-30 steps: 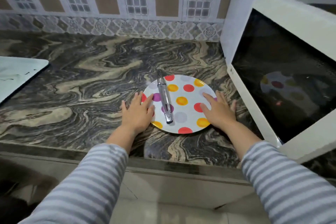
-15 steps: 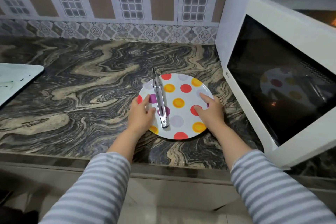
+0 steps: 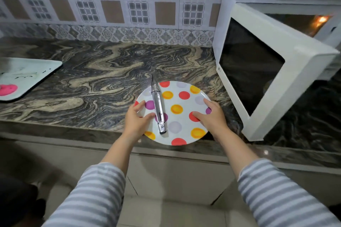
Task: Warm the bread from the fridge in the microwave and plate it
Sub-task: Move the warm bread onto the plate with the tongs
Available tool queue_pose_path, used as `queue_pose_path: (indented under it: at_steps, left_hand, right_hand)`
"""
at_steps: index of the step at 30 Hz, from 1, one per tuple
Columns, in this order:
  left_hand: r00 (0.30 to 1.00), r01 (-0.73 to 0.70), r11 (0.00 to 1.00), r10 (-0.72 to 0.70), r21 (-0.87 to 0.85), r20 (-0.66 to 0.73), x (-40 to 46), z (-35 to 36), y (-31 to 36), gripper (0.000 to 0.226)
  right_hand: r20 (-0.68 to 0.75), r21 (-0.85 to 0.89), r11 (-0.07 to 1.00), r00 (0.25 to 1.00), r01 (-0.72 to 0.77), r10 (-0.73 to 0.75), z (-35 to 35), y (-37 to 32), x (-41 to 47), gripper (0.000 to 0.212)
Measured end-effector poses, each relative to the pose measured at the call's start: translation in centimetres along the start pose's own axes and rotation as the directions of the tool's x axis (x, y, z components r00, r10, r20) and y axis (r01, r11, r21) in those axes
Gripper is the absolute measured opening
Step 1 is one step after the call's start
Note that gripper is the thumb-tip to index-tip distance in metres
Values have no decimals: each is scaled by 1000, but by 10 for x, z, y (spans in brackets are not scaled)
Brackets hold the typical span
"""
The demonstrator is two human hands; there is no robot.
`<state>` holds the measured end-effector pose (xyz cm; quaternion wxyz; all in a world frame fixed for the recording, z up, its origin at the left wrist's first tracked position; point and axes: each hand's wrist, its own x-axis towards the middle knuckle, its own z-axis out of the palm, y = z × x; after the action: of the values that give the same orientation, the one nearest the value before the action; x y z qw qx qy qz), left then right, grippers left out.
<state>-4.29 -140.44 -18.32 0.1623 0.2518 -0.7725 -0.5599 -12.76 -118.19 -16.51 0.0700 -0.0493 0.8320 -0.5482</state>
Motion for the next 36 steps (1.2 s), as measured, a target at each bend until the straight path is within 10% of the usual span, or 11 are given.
queue_pose_path:
  at_steps: [16,36]
  left_hand:
    - [996,23,996,-30,-84,-83,-256,19,-11,77]
    - [978,-6,999,15,-47,207,-340,182,37,66]
  right_hand:
    - [87,-17,998,994,64,-62,-94,69,-190,72]
    - [-241,20,997,968,-69,72,-277,145,-283,71]
